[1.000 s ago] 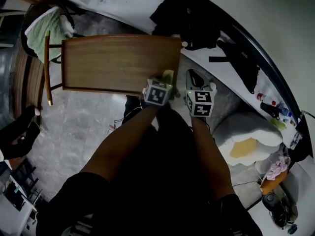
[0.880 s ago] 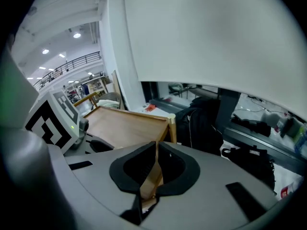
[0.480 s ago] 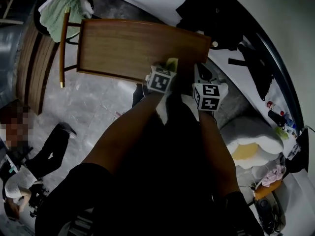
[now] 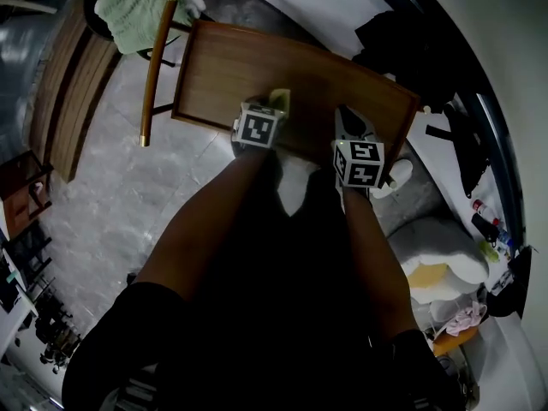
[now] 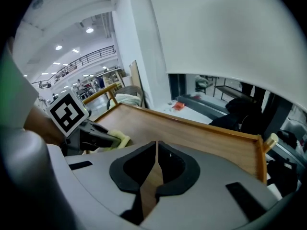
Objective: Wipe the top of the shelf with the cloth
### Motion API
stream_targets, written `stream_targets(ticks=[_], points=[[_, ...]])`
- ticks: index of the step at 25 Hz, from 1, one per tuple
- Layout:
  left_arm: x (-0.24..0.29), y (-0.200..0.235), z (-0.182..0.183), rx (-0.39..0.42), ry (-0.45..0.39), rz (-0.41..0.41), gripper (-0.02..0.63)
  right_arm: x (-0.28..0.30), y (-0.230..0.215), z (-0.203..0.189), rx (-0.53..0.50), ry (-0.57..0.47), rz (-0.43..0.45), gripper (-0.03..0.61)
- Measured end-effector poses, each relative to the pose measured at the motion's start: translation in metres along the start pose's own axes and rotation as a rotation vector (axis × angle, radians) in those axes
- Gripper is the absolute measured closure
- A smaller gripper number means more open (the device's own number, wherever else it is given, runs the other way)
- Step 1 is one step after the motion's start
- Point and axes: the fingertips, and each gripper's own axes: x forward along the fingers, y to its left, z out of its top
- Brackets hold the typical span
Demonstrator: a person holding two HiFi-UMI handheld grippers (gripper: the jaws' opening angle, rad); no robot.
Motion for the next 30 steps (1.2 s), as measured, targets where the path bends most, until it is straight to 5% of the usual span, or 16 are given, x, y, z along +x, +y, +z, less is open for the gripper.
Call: stream_targets(ticks=[15,19,24,30], points=[[-0.053,0.177,-0.026,-0.094,0.024,0.174,0.578,0.060,0.098,0.032,-0.017,-0.019,0.056,0.548],[-0.065,0.208,-0.029,-0.084,0.045,0.265,0.578,0.061,0.101,0.030,-0.006,-0.023,0.048,0.548],[-0.072,0.224,-0.035,-0.156,0.050,0.298,0.578,0.054,0.098,0.026,0.007,-0.021,0.035,0.548],[-0.083,0.252,-0.037,-0.211,0.044,0.439,0.578,0.030,0.069,0.024,0.024,-0.052,0.012,0.548]])
